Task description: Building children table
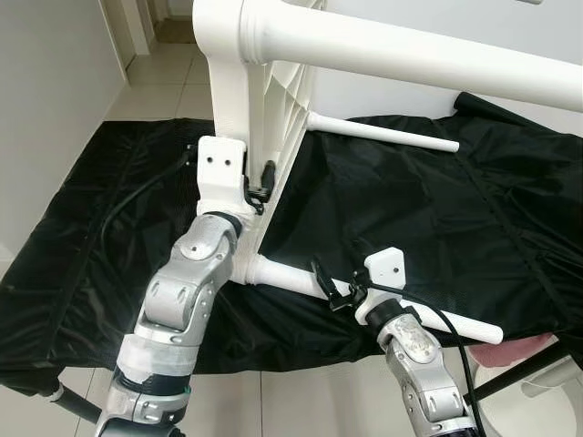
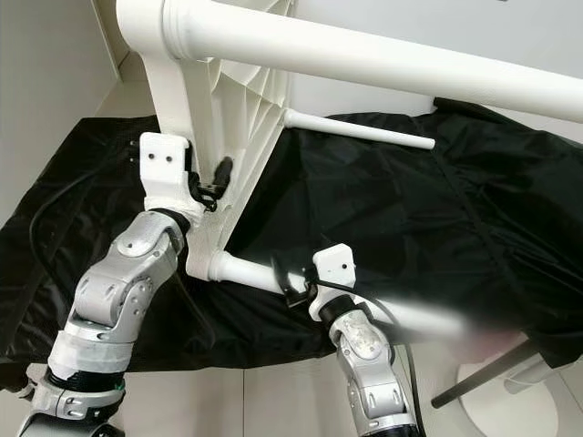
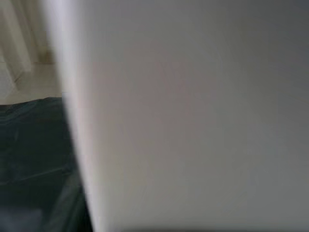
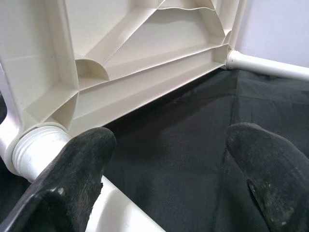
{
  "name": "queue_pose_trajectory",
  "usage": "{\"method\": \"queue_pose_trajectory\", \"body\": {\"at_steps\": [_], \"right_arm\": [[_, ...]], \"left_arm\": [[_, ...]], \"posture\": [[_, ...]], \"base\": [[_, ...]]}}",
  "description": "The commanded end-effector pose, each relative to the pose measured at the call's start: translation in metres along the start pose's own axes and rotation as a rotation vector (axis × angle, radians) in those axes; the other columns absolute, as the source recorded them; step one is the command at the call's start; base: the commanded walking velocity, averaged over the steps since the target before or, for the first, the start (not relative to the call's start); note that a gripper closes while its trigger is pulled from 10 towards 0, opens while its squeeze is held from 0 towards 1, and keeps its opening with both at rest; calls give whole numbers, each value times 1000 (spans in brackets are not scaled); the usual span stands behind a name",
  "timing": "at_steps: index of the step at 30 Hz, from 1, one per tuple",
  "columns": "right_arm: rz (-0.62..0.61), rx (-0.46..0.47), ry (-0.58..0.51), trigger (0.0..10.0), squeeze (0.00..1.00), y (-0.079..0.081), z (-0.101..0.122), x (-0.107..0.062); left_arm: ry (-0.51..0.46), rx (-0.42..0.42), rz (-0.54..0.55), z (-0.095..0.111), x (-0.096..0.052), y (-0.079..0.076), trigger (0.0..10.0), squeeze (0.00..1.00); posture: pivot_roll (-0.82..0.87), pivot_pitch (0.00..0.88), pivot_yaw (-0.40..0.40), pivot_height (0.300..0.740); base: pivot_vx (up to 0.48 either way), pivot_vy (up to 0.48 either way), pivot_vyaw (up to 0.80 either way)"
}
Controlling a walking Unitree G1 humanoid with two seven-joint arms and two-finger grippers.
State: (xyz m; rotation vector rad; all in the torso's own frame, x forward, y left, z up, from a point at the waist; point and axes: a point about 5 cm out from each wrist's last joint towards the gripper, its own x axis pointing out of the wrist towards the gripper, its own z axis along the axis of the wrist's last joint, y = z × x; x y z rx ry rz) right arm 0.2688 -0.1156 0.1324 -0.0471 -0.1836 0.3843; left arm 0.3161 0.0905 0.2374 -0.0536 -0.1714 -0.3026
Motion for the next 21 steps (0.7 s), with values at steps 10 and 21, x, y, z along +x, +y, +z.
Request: {"method": "queue_pose_trajectory", "body": {"at_steps": [10, 21], "right_arm": [[-1, 8, 1, 10000, 0, 1, 0, 1], [-3, 4, -3, 10000, 0, 1, 1, 3]], "left_arm": [[-16, 9, 62, 2, 3, 20, 0, 0], [-41, 92, 201, 12, -8, 51, 0, 0]], "posture": [[5, 25, 34, 740], [7, 25, 34, 740]], "base": [[0, 0, 0], [0, 0, 0]]}}
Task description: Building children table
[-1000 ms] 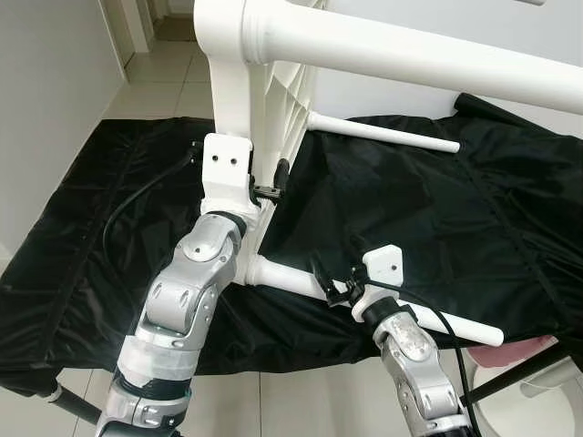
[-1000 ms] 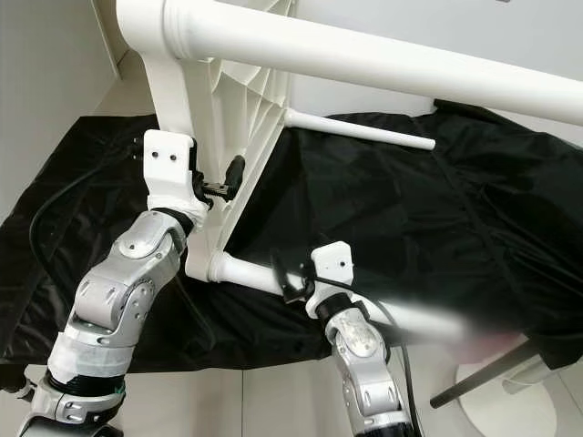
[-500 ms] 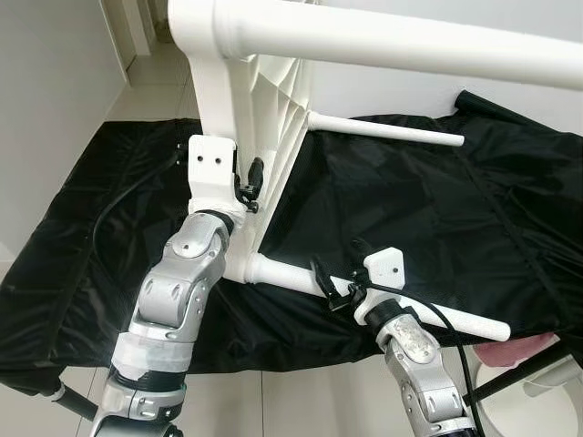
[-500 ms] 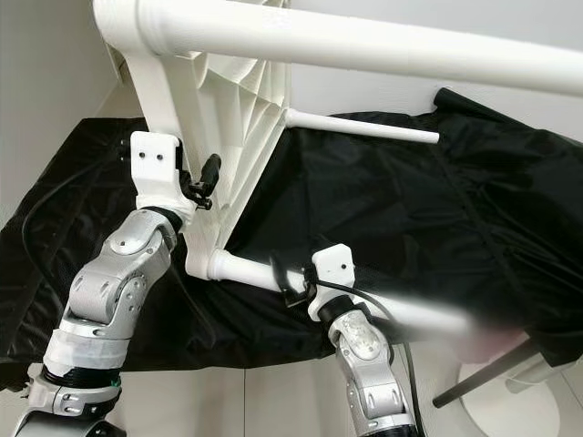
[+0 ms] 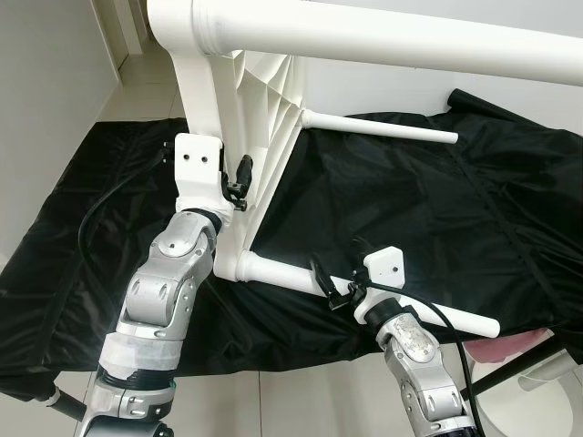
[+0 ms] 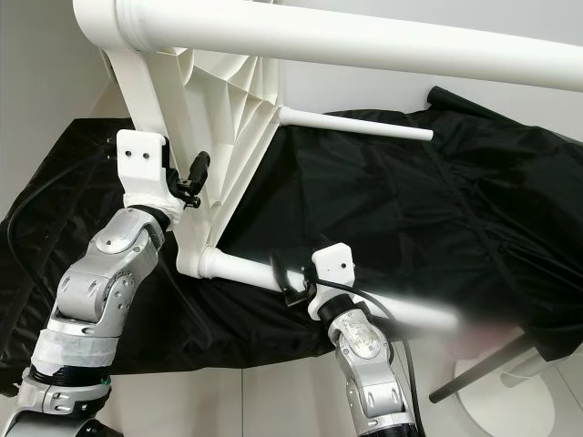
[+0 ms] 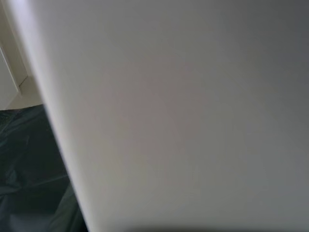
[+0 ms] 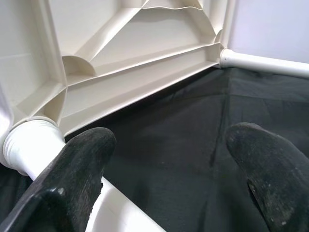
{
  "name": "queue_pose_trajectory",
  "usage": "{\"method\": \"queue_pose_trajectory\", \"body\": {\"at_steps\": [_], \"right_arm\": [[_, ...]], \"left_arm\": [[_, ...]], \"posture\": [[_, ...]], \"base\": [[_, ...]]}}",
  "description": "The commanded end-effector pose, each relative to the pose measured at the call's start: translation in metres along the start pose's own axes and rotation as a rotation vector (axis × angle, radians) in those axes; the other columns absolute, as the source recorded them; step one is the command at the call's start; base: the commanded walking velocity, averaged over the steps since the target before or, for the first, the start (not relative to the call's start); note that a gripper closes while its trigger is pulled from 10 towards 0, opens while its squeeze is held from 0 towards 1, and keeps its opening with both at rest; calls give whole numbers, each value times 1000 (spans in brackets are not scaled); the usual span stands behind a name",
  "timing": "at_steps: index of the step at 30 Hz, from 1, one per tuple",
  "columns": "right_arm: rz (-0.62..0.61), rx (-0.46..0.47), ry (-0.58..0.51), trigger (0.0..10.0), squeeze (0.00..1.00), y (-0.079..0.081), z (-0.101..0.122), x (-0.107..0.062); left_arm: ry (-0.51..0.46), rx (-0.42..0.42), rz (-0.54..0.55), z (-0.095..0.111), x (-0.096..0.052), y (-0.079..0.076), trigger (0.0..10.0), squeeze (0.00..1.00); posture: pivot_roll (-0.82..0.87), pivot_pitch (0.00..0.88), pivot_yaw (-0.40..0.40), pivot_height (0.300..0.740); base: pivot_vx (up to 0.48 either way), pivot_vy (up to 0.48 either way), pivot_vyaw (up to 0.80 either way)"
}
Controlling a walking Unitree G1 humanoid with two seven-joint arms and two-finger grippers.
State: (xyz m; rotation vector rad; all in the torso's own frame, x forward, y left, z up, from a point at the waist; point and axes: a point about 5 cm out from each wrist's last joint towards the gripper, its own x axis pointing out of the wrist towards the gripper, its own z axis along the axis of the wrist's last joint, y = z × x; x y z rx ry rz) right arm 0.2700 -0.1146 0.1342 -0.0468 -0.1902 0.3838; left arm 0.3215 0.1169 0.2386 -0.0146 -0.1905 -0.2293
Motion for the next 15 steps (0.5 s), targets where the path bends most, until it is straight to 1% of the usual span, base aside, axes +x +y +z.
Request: {"method": "queue_pose_trajectory", "body": {"at_steps": [1, 4, 5, 13, 14, 15], "right_arm": [[-2, 5, 4, 10000, 0, 0, 0, 2], [-2, 5, 4, 10000, 0, 0, 0, 2], [-1, 6, 4, 10000, 0, 1, 0, 2], [-1, 6, 4, 10000, 0, 1, 0, 2], [1, 6, 3, 10000, 0, 1, 0, 3], [7, 4, 4, 10000, 0, 0, 0, 4]], "left_arm": [[-25, 45, 132, 9, -4, 25, 0, 0], [-26, 53, 150, 10, -5, 29, 0, 0], [-32, 74, 186, 13, -6, 37, 0, 0], [-32, 74, 186, 13, -6, 37, 0, 0], [-40, 93, 222, 16, -9, 45, 0, 0], [-51, 133, 300, 23, -18, 56, 0, 0]], "posture": [[7, 25, 34, 740], [7, 25, 34, 740], [14, 27, 28, 740], [14, 27, 28, 740], [22, 32, 22, 740], [37, 44, 13, 740]], "base": [[0, 0, 0], [0, 0, 0], [0, 0, 0], [0, 0, 0], [0, 0, 0], [0, 0, 0]]}}
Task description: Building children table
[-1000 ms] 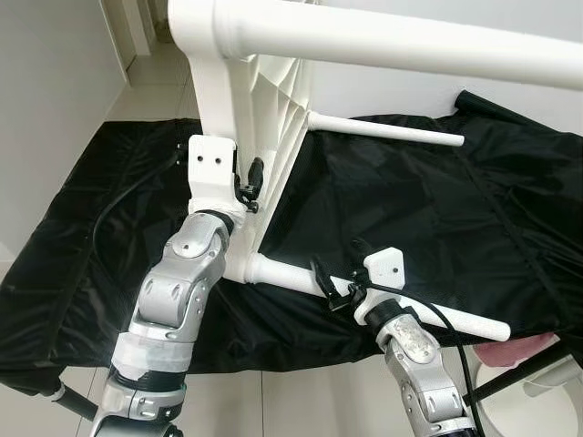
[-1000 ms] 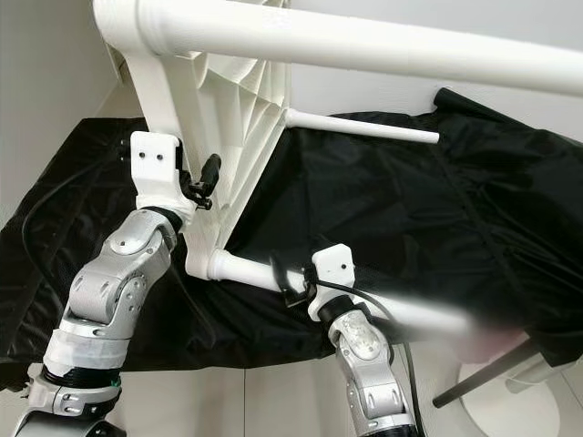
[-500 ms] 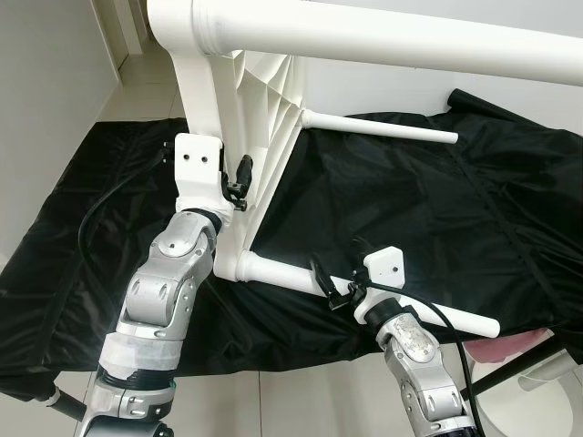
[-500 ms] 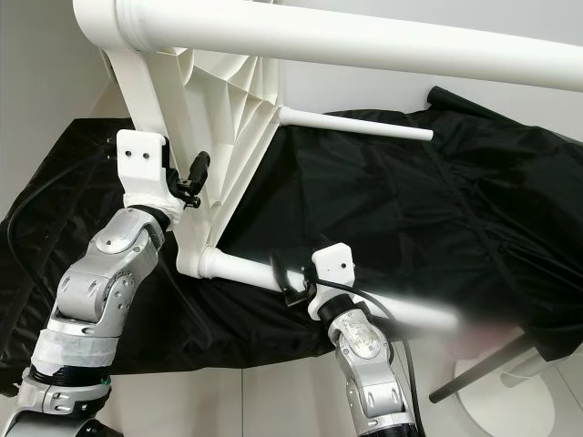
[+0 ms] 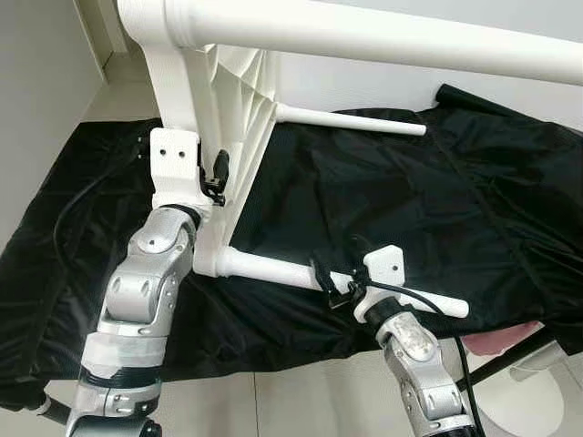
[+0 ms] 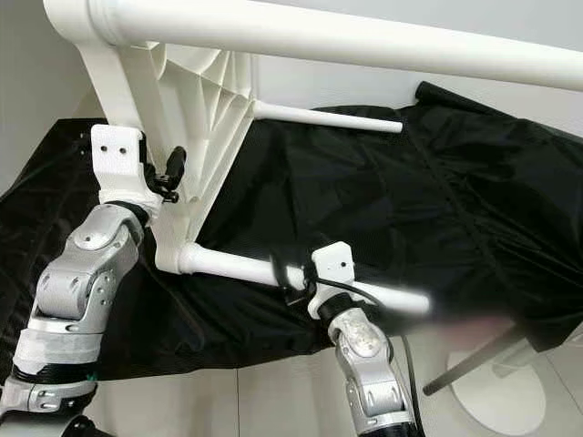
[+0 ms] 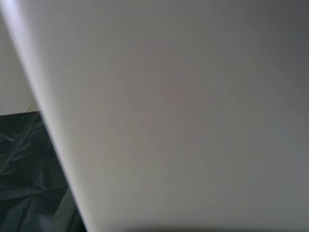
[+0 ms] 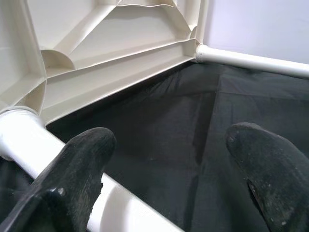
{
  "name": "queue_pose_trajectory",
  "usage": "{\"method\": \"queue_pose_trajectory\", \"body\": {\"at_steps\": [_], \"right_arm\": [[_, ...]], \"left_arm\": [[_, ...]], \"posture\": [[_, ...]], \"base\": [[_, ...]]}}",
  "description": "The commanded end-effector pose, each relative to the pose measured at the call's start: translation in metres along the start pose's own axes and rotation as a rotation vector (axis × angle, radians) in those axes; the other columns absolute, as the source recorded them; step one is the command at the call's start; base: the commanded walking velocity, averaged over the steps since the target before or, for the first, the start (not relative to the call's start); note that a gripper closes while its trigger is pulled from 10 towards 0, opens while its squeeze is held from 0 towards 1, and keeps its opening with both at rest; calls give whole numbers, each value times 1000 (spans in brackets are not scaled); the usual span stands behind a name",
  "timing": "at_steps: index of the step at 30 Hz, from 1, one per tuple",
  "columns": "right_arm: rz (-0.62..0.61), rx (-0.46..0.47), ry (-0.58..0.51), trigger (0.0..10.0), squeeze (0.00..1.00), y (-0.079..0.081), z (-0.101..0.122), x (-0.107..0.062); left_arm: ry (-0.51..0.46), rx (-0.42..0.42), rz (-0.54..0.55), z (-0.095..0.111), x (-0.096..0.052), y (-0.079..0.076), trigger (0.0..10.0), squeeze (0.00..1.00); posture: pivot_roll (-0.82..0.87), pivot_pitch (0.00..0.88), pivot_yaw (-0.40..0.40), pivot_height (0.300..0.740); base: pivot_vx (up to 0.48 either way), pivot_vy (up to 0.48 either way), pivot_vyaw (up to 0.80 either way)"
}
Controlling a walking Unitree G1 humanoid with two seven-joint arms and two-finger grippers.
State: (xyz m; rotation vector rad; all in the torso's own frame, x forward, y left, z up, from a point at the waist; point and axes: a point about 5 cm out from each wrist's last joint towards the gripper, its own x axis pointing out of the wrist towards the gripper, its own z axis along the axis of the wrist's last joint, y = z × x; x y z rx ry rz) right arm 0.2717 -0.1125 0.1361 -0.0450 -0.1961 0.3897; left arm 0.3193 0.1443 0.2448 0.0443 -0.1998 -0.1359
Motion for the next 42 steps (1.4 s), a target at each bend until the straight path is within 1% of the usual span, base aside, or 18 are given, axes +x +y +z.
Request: {"method": "queue_pose_trajectory", "body": {"at_steps": [1, 2, 3, 7, 17, 19, 21, 22, 23, 27, 31, 32, 34, 35, 36, 37, 38, 42], "right_arm": [[7, 0, 11, 10000, 0, -1, -1, 3], [12, -2, 13, 10000, 0, -2, -2, 3], [12, -2, 13, 10000, 0, -2, -2, 3], [24, -3, 19, 10000, 0, -2, -3, 4], [47, -2, 20, 10000, 0, 0, -3, 9], [54, -3, 22, 10000, 0, 1, -4, 11], [62, -3, 24, 10000, 0, 1, -5, 12], [62, -3, 24, 10000, 0, 1, -5, 12], [71, -1, 26, 10000, 0, 2, -5, 13], [82, -4, 31, 10000, 0, 2, -7, 15], [85, -5, 30, 10000, 0, 2, -7, 15], [89, -5, 31, 10000, 0, 3, -7, 16], [93, -5, 32, 10000, 0, 3, -7, 16], [94, -6, 30, 10000, 0, 4, -7, 17], [94, -6, 29, 10000, 0, 4, -6, 17], [94, -6, 29, 10000, 0, 4, -6, 17], [91, -9, 29, 10000, 0, 3, -7, 17], [88, -10, 29, 10000, 0, 2, -7, 16]], "left_arm": [[-46, 95, 278, 18, -16, 40, 0, 0], [-49, 128, 328, 22, -25, 43, 0, 0], [-49, 128, 328, 22, -25, 43, 0, 0], [-48, 198, 429, 27, -45, 43, 0, 0], [-64, 214, 585, 33, -65, 50, 0, 0], [-72, 216, 626, 36, -73, 50, 0, 0], [-53, 225, 643, 36, -80, 48, 0, 0], [-53, 225, 643, 36, -80, 48, 0, 0], [-33, 266, 643, 34, -86, 46, 0, 0], [-40, 285, 669, 36, -91, 47, 0, 0], [-29, 275, 682, 34, -92, 48, 0, 0], [-5, 272, 666, 31, -90, 47, 4157, 0], [13, 270, 653, 29, -89, 47, 4157, 0], [-12, 256, 610, 31, -86, 43, 10000, 0], [-34, 246, 578, 33, -84, 41, 10000, 0], [-34, 246, 578, 33, -84, 41, 10000, 0], [-41, 223, 551, 32, -82, 38, 10000, 1000], [-20, 244, 532, 29, -80, 38, 10000, 1000]], "posture": [[41, 47, 10, 740], [43, 49, 10, 740], [43, 49, 10, 740], [62, 60, -3, 740], [88, 67, -16, 740], [95, 67, -20, 740], [100, 69, -24, 740], [100, 69, -24, 740], [103, 72, -28, 740], [113, 70, -36, 740], [116, 75, -43, 740], [116, 69, -42, 740], [116, 69, -42, 740], [112, 75, -37, 740], [112, 75, -37, 740], [112, 75, -37, 740], [110, 75, -35, 740], [103, 67, -27, 740]], "base": [[0, 0, 0], [0, 0, 0], [0, 0, 0], [0, 0, 0], [0, 0, 0], [0, 0, 0], [0, 0, 0], [0, 0, 0], [0, 0, 0], [0, 0, 0], [0, 0, 0], [0, 0, 0], [0, 0, 0], [0, 0, 0], [0, 0, 0], [0, 0, 0], [0, 0, 0], [0, 0, 0]]}}
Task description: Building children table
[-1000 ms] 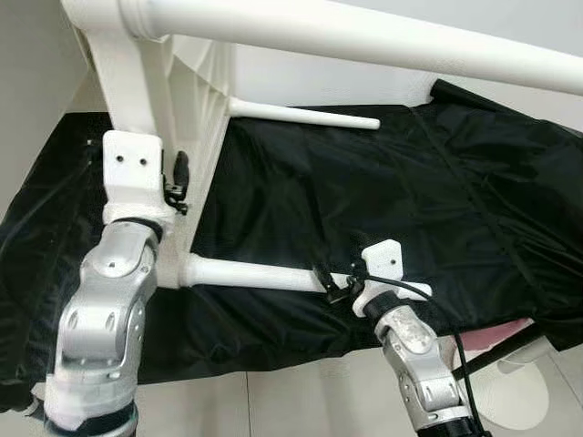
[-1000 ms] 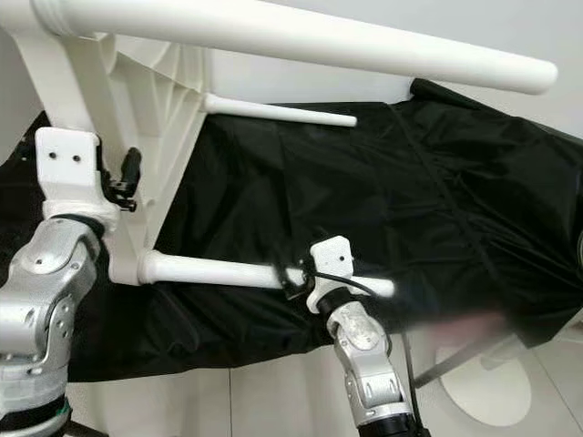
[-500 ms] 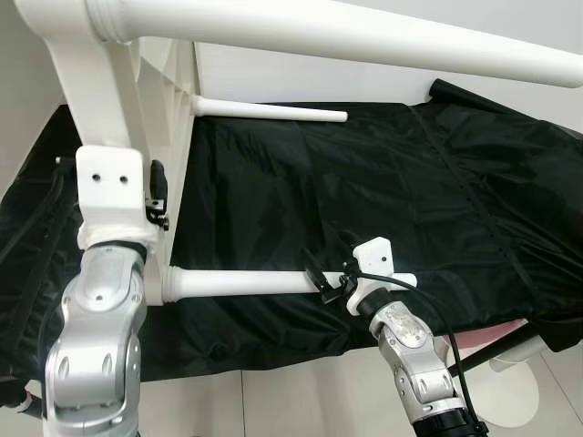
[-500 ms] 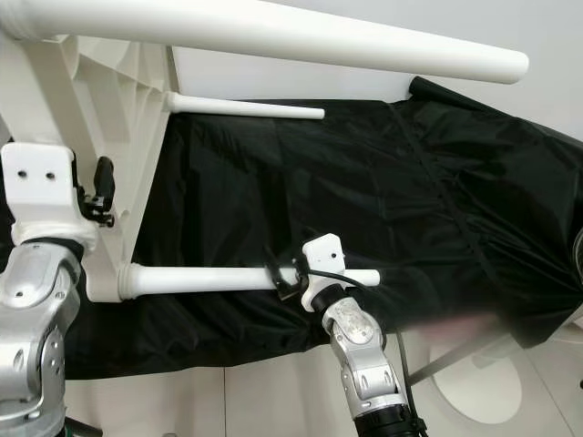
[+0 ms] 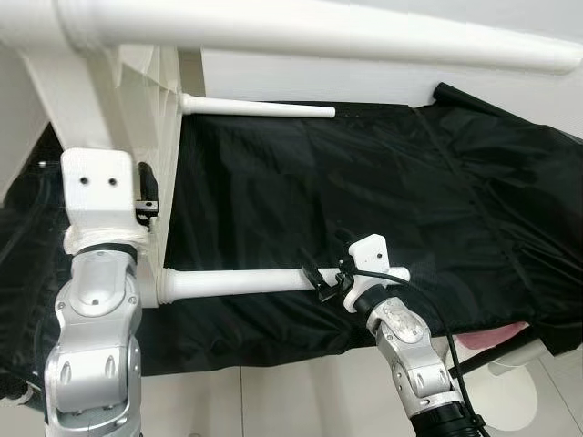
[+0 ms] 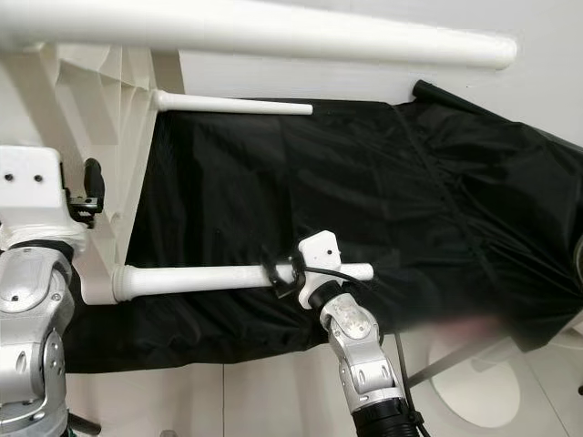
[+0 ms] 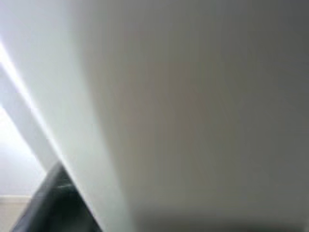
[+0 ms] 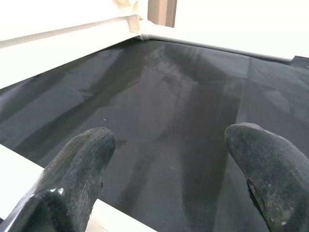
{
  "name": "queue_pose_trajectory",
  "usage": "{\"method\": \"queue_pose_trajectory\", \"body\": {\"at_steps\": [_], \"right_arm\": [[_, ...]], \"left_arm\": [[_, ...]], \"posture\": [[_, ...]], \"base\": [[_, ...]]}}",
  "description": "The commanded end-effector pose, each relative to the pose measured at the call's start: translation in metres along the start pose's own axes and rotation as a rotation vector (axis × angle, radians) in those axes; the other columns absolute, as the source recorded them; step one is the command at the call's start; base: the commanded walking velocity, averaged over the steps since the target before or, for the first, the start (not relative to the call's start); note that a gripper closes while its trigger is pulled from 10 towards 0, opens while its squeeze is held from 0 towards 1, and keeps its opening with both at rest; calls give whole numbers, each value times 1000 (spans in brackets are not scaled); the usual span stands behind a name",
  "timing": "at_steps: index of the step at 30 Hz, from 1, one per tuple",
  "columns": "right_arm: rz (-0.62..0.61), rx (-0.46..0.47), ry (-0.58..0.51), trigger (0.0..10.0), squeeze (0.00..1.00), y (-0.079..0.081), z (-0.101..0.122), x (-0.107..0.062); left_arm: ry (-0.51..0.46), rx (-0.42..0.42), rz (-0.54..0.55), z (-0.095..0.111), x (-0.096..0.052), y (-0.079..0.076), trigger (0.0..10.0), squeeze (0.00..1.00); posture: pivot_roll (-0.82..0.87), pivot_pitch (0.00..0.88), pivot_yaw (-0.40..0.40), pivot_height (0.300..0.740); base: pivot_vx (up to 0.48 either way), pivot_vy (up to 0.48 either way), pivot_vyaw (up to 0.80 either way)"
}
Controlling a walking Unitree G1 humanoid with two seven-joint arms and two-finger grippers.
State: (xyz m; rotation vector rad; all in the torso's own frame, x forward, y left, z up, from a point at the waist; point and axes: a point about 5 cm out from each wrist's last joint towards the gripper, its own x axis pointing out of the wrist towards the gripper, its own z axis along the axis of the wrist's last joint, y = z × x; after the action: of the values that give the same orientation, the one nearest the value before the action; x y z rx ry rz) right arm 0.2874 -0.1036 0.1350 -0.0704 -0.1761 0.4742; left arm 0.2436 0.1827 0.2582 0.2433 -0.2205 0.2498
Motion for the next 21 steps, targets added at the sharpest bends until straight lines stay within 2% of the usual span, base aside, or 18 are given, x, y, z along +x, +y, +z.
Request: {"method": "queue_pose_trajectory", "body": {"at_steps": [1, 2, 6, 8, 10, 13, 15, 17, 21], "right_arm": [[-4, 3, 8, 10000, 0, -1, -3, -2], [-11, 4, 8, 10000, 0, -1, -4, -3], [-21, 3, 10, 10000, 0, -2, -5, -5], [-21, 3, 10, 10000, 0, -2, -5, -5], [-26, 3, 10, 10000, 0, -2, -5, -5], [-28, 3, 11, 10000, 0, -3, -6, -5], [-28, 3, 11, 10000, 0, -3, -6, -5], [-23, 2, 11, 10000, 0, -2, -6, -4], [-13, 1, 9, 10000, 0, -1, -5, -2]], "left_arm": [[4, 26, 143, -1, 2, 7, 10000, 1000], [5, 43, 119, -1, 4, 5, 10000, 0], [-25, 45, 69, 1, 4, -6, 10000, 0], [-25, 45, 69, 1, 4, -6, 10000, 0], [-68, 46, 5, 4, -1, -18, 10000, 0], [-95, 37, -49, 6, -5, -26, 10000, 0], [-95, 37, -49, 6, -5, -26, 10000, 0], [-109, 55, -127, 3, -14, -33, 10000, 0], [-111, 85, -175, -2, -24, -31, 10000, 0]], "posture": [[98, 69, -20, 740], [95, 68, -15, 740], [93, 67, -10, 740], [93, 67, -10, 740], [90, 69, -6, 740], [90, 69, -6, 740], [90, 69, -6, 740], [97, 68, -10, 740], [107, 67, -16, 740]], "base": [[0, 0, 0], [0, 0, 0], [0, 0, 0], [0, 0, 0], [0, 0, 0], [0, 0, 0], [0, 0, 0], [0, 0, 0], [0, 0, 0]]}}
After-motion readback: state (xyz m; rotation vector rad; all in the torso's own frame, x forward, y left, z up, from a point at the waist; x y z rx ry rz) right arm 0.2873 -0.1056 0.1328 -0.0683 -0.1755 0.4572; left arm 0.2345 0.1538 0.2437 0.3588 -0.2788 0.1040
